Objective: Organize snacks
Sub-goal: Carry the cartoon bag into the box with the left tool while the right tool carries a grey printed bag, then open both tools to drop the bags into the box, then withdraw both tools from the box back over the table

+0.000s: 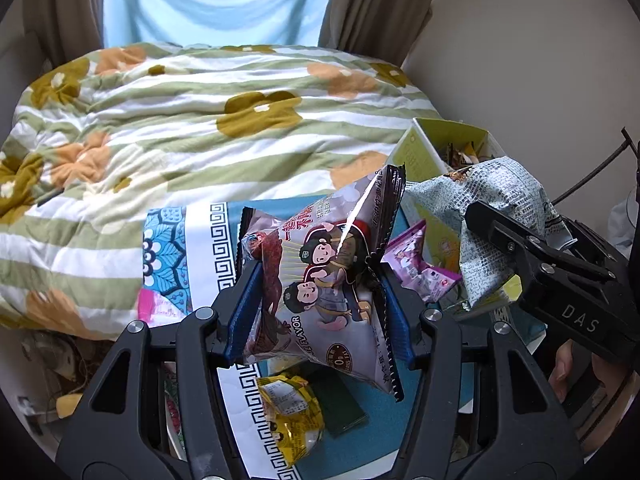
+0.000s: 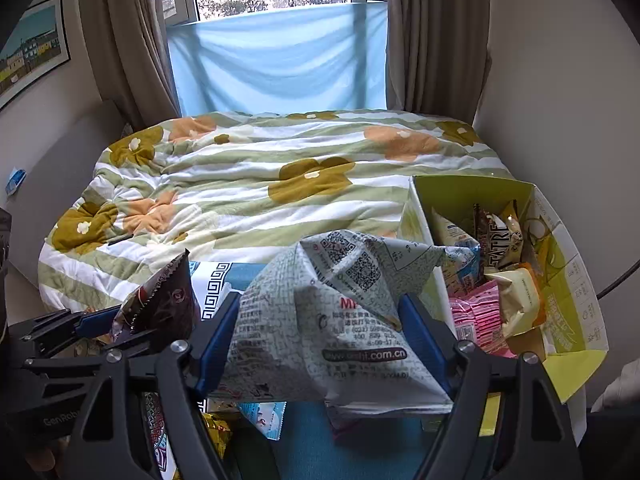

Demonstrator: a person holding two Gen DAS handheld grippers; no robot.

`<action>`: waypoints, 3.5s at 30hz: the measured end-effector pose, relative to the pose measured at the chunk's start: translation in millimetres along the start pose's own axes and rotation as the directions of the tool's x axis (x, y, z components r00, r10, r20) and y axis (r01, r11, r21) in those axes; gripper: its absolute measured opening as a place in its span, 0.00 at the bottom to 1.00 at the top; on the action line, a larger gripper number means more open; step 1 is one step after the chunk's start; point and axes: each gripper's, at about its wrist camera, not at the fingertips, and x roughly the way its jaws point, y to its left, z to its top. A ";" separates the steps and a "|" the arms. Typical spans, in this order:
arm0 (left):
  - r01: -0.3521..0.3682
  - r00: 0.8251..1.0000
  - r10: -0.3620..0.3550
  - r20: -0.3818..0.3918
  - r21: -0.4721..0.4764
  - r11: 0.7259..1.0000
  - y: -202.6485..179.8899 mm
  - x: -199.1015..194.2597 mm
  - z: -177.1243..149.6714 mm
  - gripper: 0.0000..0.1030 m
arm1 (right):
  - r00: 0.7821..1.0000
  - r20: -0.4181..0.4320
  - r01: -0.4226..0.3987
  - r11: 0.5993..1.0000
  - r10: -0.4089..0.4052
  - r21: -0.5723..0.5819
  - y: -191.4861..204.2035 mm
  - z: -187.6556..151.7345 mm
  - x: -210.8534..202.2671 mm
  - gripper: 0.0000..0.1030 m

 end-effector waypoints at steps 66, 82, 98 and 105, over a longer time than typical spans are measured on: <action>-0.105 0.990 0.098 -0.104 -0.065 0.992 -255.7 114.5 0.6 0.94 | 0.973 -0.077 -0.211 0.976 0.216 0.059 -314.0 -13.7 18.1 0.99; -0.140 0.989 0.142 0.045 -0.042 0.989 -273.5 39.2 -1.6 0.94 | 0.979 0.023 -0.205 0.979 0.205 0.008 -306.0 -9.3 -46.0 0.99; -0.280 0.943 0.307 0.126 -0.191 0.941 -204.6 -58.1 -49.6 0.94 | 0.969 0.109 -0.204 0.965 0.223 -0.164 -242.9 -4.6 -103.4 0.99; -0.308 0.936 0.338 0.100 -0.236 0.922 -136.5 -89.2 -80.2 0.94 | 0.960 0.109 -0.229 0.948 0.257 -0.219 -182.2 -17.1 -110.2 0.99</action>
